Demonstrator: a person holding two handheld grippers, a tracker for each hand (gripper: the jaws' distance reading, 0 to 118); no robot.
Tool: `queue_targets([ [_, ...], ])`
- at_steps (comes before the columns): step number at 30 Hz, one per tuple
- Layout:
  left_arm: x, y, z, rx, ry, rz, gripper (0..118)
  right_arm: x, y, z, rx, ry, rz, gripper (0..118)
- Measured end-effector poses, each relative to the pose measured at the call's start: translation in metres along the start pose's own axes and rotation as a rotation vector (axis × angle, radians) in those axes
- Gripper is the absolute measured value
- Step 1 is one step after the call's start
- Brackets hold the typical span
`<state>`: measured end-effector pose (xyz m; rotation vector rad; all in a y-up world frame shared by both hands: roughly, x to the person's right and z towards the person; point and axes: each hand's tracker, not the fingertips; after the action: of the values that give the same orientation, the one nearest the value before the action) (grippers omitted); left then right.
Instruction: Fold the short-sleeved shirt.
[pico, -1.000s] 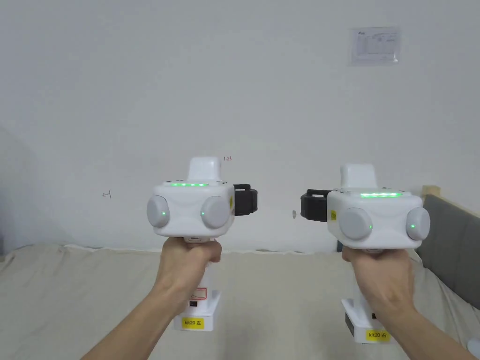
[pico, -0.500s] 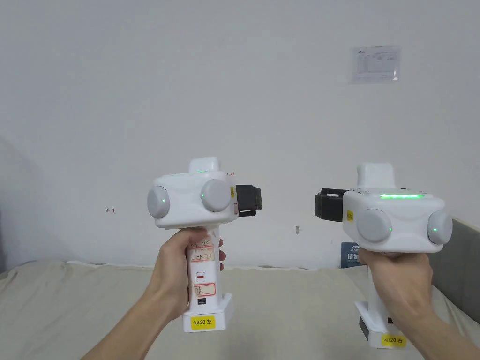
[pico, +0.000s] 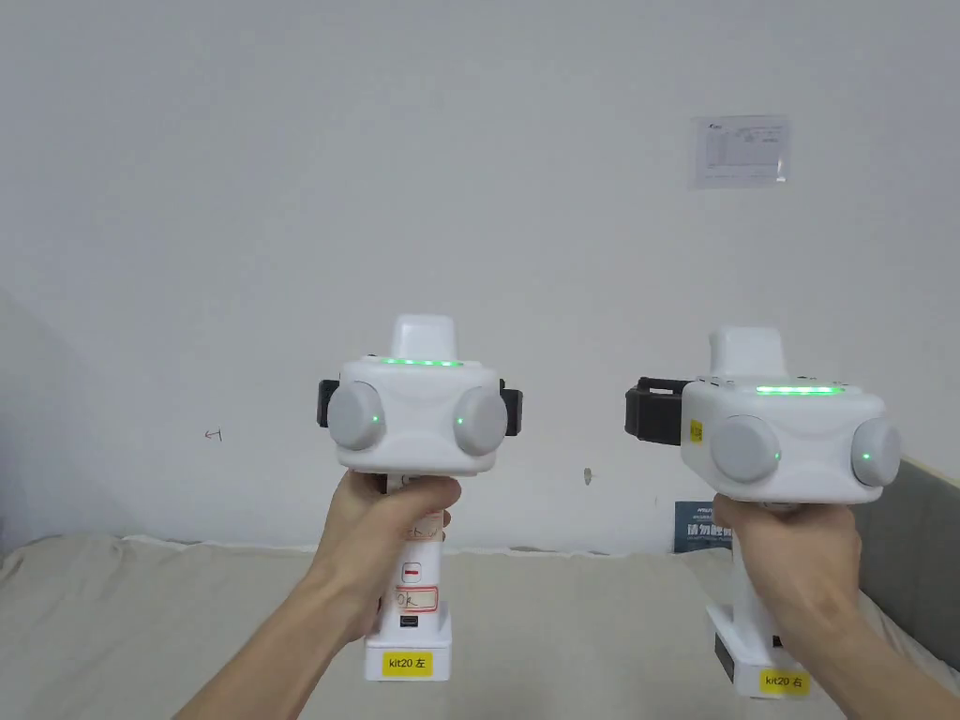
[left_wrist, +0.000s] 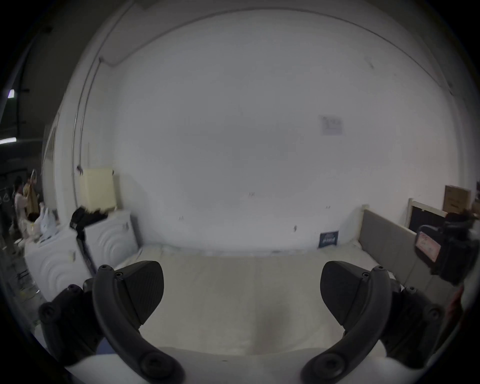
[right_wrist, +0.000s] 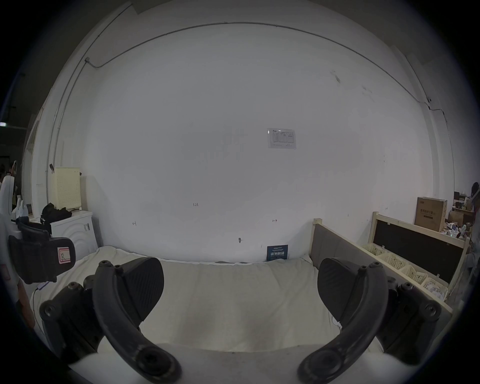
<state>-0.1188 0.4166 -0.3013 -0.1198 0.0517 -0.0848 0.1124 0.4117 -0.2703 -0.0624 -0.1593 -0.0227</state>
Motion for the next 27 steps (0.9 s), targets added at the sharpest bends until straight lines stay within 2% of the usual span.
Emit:
queue_targets([
  [1, -0.005, -0.004, 0.002, 0.075, -0.13, 0.021, 118, -0.001, -0.001, 0.0, 0.002, 0.002, -0.004, 118],
  [2, -0.008, -0.002, 0.003, 0.07, -0.159, 0.053, 118, 0.0, -0.001, 0.0, 0.003, 0.004, -0.005, 118],
  [3, -0.009, 0.0, 0.005, 0.026, -0.094, 0.071, 118, 0.001, -0.001, 0.001, 0.005, 0.004, -0.002, 118],
  [6, -0.017, 0.001, 0.005, 0.071, -0.04, 0.093, 118, 0.004, -0.002, 0.003, 0.013, 0.007, 0.019, 118],
  [14, -0.032, -0.004, 0.001, 0.062, -0.025, 0.072, 118, 0.014, 0.002, 0.008, 0.032, 0.002, 0.007, 118],
  [21, -0.041, -0.005, 0.003, 0.051, -0.026, 0.085, 118, 0.007, 0.0, 0.015, 0.054, -0.005, 0.065, 118],
  [27, -0.042, -0.007, 0.006, 0.045, -0.023, 0.089, 118, 0.008, 0.002, 0.017, 0.058, -0.01, 0.061, 118],
])
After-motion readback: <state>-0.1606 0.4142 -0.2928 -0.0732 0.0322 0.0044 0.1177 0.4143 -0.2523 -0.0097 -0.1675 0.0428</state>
